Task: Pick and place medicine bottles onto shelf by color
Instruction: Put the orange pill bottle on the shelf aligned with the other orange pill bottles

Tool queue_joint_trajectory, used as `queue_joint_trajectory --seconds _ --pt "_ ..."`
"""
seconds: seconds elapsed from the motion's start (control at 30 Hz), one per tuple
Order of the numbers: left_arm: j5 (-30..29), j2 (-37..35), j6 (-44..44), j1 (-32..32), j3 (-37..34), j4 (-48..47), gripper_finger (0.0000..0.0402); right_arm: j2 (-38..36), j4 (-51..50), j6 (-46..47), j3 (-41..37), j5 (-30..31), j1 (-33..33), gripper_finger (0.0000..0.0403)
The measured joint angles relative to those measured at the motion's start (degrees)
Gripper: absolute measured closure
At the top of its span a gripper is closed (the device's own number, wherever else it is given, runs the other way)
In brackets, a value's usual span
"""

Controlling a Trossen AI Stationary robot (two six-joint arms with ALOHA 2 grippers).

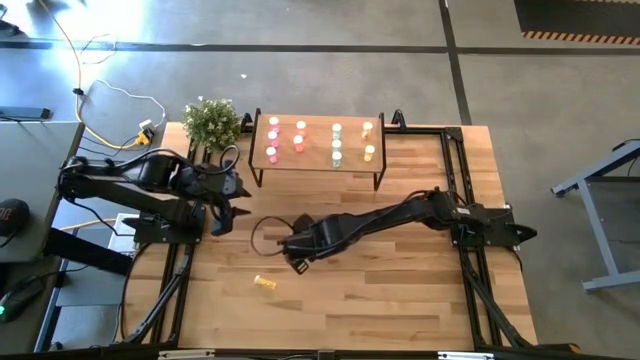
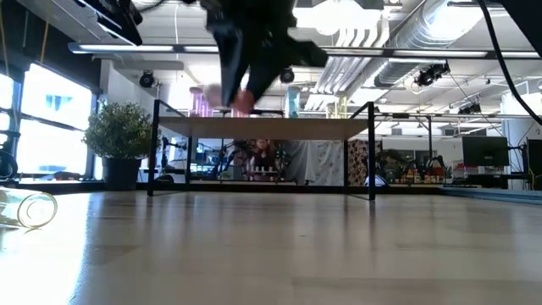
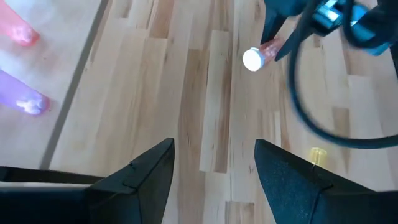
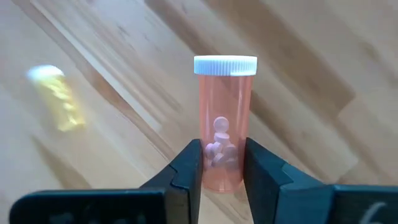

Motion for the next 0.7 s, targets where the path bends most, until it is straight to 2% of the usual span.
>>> queue_joint_trajectory --seconds 0.2,0.4,0.7 --pt "0.0 0.0 0.0 0.0 3.5 -0.8 0.0188 0.0 -3.0 -4.2 9.2 7.4 0.9 0.0325" --pt "0.0 0.0 -0.4 0.0 6.5 -0.4 0.0188 -2.8 1.8 -7.7 7.5 13.3 2.0 0.0325" --pt "11.4 0.7 -0.5 -0.1 6.6 2.8 0.0188 -3.7 9.9 -19.2 7.5 14.2 2.6 0.0325"
